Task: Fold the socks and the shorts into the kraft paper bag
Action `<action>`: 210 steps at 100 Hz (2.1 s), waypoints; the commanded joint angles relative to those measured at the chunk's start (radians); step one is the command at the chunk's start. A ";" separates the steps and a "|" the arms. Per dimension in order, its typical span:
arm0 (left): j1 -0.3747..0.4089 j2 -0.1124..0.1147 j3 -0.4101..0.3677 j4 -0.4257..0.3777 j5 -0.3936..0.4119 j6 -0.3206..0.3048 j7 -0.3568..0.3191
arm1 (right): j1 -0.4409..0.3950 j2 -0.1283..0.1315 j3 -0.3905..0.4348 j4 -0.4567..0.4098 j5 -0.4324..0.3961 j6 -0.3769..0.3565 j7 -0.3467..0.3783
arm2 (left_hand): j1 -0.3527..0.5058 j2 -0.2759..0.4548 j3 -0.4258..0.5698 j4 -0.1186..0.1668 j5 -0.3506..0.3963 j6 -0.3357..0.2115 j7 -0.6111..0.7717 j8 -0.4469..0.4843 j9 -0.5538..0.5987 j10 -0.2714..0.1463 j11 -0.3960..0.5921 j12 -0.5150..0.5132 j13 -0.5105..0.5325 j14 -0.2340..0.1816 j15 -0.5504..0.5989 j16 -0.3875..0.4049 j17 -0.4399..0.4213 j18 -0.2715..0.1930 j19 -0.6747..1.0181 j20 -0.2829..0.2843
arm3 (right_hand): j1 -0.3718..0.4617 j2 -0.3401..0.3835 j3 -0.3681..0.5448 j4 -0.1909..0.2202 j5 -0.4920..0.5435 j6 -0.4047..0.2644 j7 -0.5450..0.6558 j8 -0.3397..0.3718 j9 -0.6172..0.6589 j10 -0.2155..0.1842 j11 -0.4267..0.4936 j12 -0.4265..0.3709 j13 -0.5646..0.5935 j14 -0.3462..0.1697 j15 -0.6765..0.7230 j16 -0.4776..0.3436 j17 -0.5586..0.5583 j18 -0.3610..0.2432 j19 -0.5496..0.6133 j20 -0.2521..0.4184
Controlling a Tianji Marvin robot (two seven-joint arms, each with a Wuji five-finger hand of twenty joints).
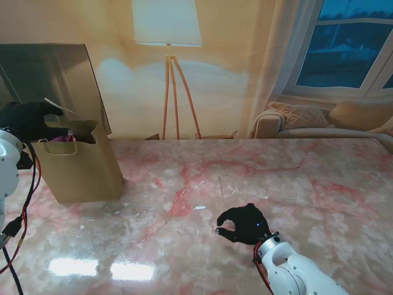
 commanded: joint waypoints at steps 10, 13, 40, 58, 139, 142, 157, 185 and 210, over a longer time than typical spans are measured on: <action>0.042 -0.010 -0.013 -0.070 -0.010 -0.006 0.025 | -0.010 -0.005 0.008 -0.014 -0.012 -0.009 -0.004 | 0.029 0.074 -0.126 0.065 -0.035 0.017 -0.027 -0.009 -0.048 0.023 -0.016 -0.017 -0.074 -0.014 -0.016 -0.015 -0.017 -0.049 -0.052 -0.077 | 0.011 0.022 -0.004 0.054 -0.003 0.005 -0.025 0.003 -0.033 0.020 -0.005 0.007 -0.026 0.004 -0.023 -0.009 -0.022 0.009 0.017 -0.019; 0.053 -0.012 -0.016 -0.085 -0.015 -0.006 0.032 | -0.012 -0.005 0.012 -0.018 -0.015 -0.010 -0.004 | 0.025 0.088 -0.136 0.070 -0.040 0.020 -0.031 -0.010 -0.053 0.023 -0.017 -0.018 -0.080 -0.016 -0.019 -0.017 -0.019 -0.059 -0.069 -0.096 | 0.011 0.021 -0.004 0.054 -0.003 0.008 -0.024 0.003 -0.034 0.020 -0.005 0.007 -0.027 0.005 -0.023 -0.009 -0.022 0.009 0.016 -0.019; 0.203 -0.038 -0.020 -0.254 -0.044 -0.033 0.159 | -0.018 -0.004 0.036 -0.053 -0.032 -0.017 -0.005 | -0.003 0.155 -0.178 0.102 -0.068 0.041 -0.058 -0.022 -0.073 0.029 -0.025 -0.026 -0.098 -0.011 -0.024 -0.028 -0.004 -0.071 -0.074 -0.159 | 0.011 0.020 -0.002 0.054 -0.007 0.010 -0.029 0.002 -0.031 0.018 -0.004 0.007 -0.026 0.006 -0.023 -0.009 -0.021 0.008 0.013 -0.021; 0.317 -0.058 0.004 -0.339 -0.073 -0.040 0.265 | -0.036 -0.003 0.054 -0.083 -0.051 -0.024 -0.015 | 0.007 0.228 -0.281 0.137 -0.123 0.038 -0.098 -0.034 -0.104 0.032 -0.040 -0.037 -0.115 -0.008 -0.034 -0.041 0.002 -0.070 -0.044 -0.185 | 0.009 0.019 -0.001 0.054 -0.012 0.014 -0.031 0.001 -0.031 0.019 -0.005 0.007 -0.024 0.005 -0.023 -0.009 -0.020 0.006 0.013 -0.022; 0.588 -0.096 0.287 -0.218 -0.019 -0.125 0.742 | -0.266 -0.018 0.273 -0.278 -0.045 -0.101 -0.066 | -0.012 0.272 -0.331 0.170 -0.125 0.075 -0.109 -0.046 -0.128 0.040 -0.040 -0.045 -0.102 0.000 -0.022 -0.042 0.059 -0.089 0.053 -0.179 | -0.040 0.042 -0.073 0.068 -0.216 0.117 -0.156 -0.090 -0.074 0.028 -0.086 -0.030 -0.028 -0.008 -0.070 -0.089 0.045 -0.107 -0.072 -0.183; 0.586 -0.097 0.295 -0.203 -0.025 -0.130 0.755 | -0.268 -0.019 0.276 -0.277 -0.036 -0.107 -0.066 | -0.010 0.271 -0.330 0.172 -0.125 0.076 -0.108 -0.046 -0.129 0.040 -0.040 -0.045 -0.106 0.001 -0.023 -0.044 0.051 -0.082 0.035 -0.192 | -0.043 0.048 -0.085 0.070 -0.225 0.124 -0.159 -0.097 -0.077 0.028 -0.095 -0.035 -0.033 -0.010 -0.074 -0.098 0.048 -0.114 -0.077 -0.200; 0.578 -0.101 0.330 -0.141 -0.048 -0.140 0.793 | -0.260 -0.028 0.274 -0.252 0.014 -0.142 -0.081 | -0.002 0.269 -0.322 0.175 -0.124 0.082 -0.105 -0.049 -0.139 0.039 -0.040 -0.044 -0.174 -0.018 -0.051 -0.065 -0.069 -0.070 -0.136 -0.288 | -0.066 0.096 -0.138 0.075 -0.261 0.152 -0.170 -0.123 -0.096 0.036 -0.118 -0.045 -0.062 -0.020 -0.085 -0.129 0.052 -0.145 -0.111 -0.288; 0.522 -0.109 0.409 0.001 -0.094 -0.161 0.860 | -0.228 -0.037 0.252 -0.188 0.073 -0.167 -0.095 | -0.005 0.261 -0.308 0.177 -0.120 0.075 -0.101 -0.050 -0.131 0.034 -0.035 -0.042 -0.154 -0.014 -0.035 -0.060 -0.010 -0.076 -0.080 -0.262 | -0.200 0.240 -0.293 0.075 -0.330 0.157 -0.200 -0.166 -0.143 0.037 -0.186 -0.078 -0.112 -0.010 -0.085 -0.149 0.011 -0.138 -0.099 -0.363; 0.462 -0.113 0.474 0.086 -0.114 -0.165 0.891 | -0.215 -0.051 0.240 -0.140 0.129 -0.195 -0.128 | -0.023 0.267 -0.301 0.177 -0.138 0.066 -0.105 -0.054 -0.143 0.034 -0.033 -0.044 -0.138 -0.012 -0.024 -0.055 0.014 -0.087 -0.039 -0.243 | -0.354 0.362 -0.356 0.082 -0.437 0.202 -0.273 -0.233 -0.174 0.040 -0.325 -0.150 -0.157 -0.007 -0.106 -0.163 -0.030 -0.129 -0.099 -0.372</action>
